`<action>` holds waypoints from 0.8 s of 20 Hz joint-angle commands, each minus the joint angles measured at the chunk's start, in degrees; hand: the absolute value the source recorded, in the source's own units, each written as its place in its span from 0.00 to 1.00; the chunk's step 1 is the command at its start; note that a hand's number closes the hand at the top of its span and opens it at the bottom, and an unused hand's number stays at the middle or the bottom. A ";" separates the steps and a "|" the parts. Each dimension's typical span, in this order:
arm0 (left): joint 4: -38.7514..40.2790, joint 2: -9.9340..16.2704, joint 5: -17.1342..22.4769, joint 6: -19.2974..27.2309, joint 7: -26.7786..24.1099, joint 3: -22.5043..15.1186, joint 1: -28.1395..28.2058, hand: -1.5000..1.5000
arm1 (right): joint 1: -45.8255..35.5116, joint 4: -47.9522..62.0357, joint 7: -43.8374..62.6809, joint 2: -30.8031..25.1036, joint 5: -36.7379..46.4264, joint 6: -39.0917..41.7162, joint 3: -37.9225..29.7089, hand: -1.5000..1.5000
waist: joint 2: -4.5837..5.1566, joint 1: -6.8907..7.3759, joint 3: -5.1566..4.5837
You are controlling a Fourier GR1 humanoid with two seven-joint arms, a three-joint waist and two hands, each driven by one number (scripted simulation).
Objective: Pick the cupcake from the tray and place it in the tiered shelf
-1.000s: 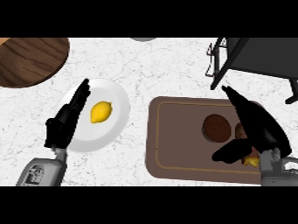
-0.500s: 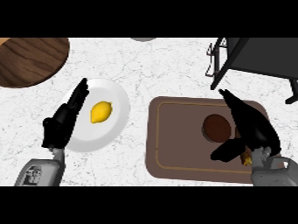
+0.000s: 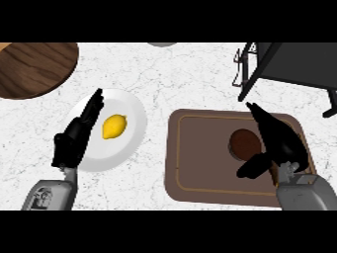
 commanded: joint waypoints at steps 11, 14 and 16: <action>2.21 -2.11 -2.06 0.15 -0.23 0.61 -2.09 0.50 | 1.45 4.33 -5.95 2.52 3.20 0.42 -2.32 0.00 | 0.00 -0.10 0.00; -1.93 0.24 0.24 -2.81 -0.68 2.23 2.25 0.50 | 2.54 7.36 -9.10 2.83 4.27 -1.25 -1.47 1.00 | -0.02 0.03 0.01; 0.45 -0.84 -1.00 -1.25 2.36 1.78 -2.37 0.50 | 3.52 4.76 -7.39 1.34 5.75 2.93 1.66 1.00 | -0.01 -0.16 0.00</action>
